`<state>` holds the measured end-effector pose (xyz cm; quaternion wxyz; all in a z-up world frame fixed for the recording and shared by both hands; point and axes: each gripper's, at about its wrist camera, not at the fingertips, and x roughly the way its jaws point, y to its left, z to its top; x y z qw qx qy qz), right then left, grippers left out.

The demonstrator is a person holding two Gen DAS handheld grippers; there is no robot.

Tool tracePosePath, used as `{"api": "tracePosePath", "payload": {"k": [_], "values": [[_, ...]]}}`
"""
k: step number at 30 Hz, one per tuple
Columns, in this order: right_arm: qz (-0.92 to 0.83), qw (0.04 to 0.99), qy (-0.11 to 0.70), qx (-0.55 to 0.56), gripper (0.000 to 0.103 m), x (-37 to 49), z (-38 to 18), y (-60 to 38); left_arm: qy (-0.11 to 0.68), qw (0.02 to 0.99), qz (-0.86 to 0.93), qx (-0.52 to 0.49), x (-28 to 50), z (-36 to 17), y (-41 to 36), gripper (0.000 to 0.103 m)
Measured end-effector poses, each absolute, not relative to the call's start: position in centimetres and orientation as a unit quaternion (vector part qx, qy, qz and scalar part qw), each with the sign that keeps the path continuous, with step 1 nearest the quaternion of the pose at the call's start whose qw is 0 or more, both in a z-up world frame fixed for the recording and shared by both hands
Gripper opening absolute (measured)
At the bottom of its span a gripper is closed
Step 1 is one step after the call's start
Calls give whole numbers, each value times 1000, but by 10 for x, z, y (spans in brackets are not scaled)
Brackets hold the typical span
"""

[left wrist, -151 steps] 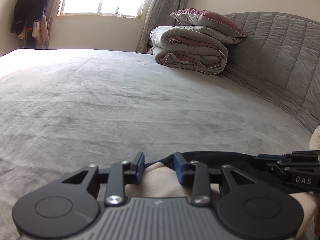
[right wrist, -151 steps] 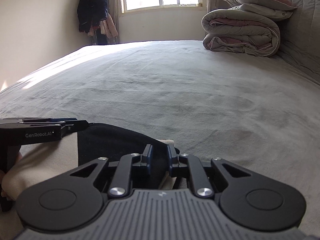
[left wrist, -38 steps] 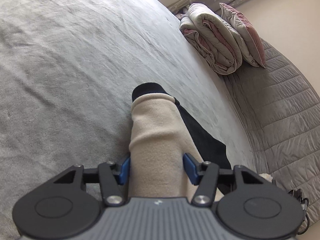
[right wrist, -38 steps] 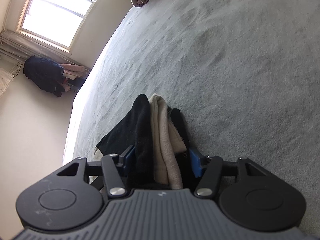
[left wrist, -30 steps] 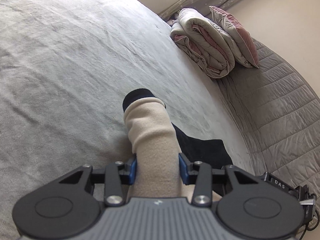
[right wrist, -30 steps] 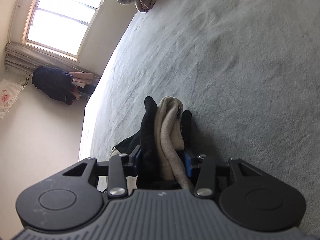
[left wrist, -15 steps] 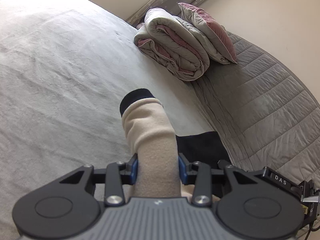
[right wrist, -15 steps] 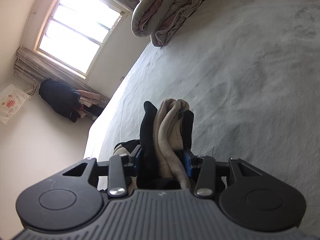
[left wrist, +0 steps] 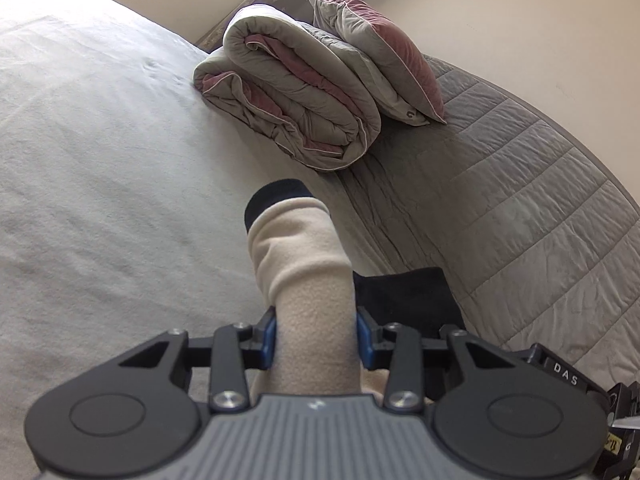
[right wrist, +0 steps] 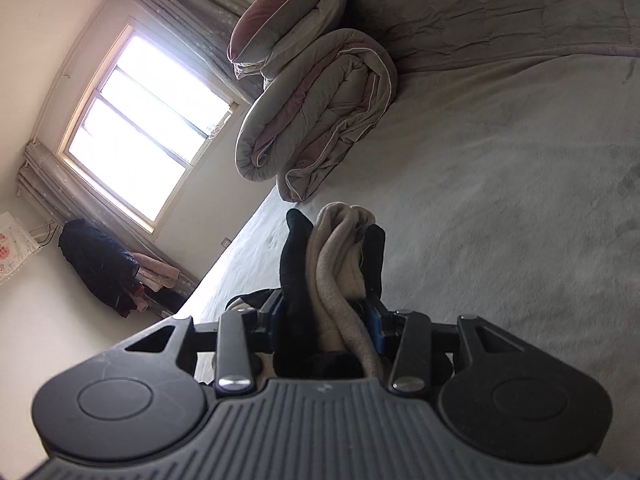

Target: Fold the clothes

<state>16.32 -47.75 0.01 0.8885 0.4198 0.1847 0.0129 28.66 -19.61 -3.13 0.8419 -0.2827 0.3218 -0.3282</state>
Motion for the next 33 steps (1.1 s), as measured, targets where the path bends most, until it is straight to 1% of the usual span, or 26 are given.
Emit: {"api": "tracePosePath", "payload": {"k": [9,13,14,16,17,18,19,22,23,24,26,28,31,32,33], "values": [[-6,900,154,409,45,192,-21,-511,303,836,-338,-308,325,-61,-234,39],[-35,908,172,381,45,201,-49,-512,295,868,-307,-255,330,-80,-247,39],[-58,910,187,366,45,204,-59,-512,297,876,-295,-239,331,-87,-250,40],[-78,913,190,352,49,204,-72,-512,289,887,-281,-226,331,-98,-248,49],[-81,915,187,350,55,203,-74,-512,284,889,-277,-227,330,-98,-245,58],[-82,916,182,348,59,200,-74,-513,278,893,-272,-227,330,-97,-243,63],[-83,917,177,347,59,198,-73,-514,264,900,-266,-223,327,-94,-240,63],[-88,930,148,325,59,185,-60,-510,202,927,-246,-199,311,-79,-232,60],[-92,937,132,311,59,180,-53,-508,177,934,-244,-194,304,-72,-229,57],[-97,944,114,294,59,176,-46,-506,153,939,-243,-189,298,-65,-226,52],[-104,957,82,258,59,170,-35,-499,117,942,-255,-186,288,-55,-222,50],[-95,966,77,227,55,172,-34,-490,96,939,-281,-173,282,-48,-223,49],[-76,978,75,181,47,176,-34,-476,117,932,-312,-143,284,-54,-235,42],[-71,979,82,172,43,179,-37,-473,129,930,-319,-132,286,-57,-239,37],[-66,979,92,168,41,184,-42,-471,142,927,-324,-123,289,-61,-242,35]]}}
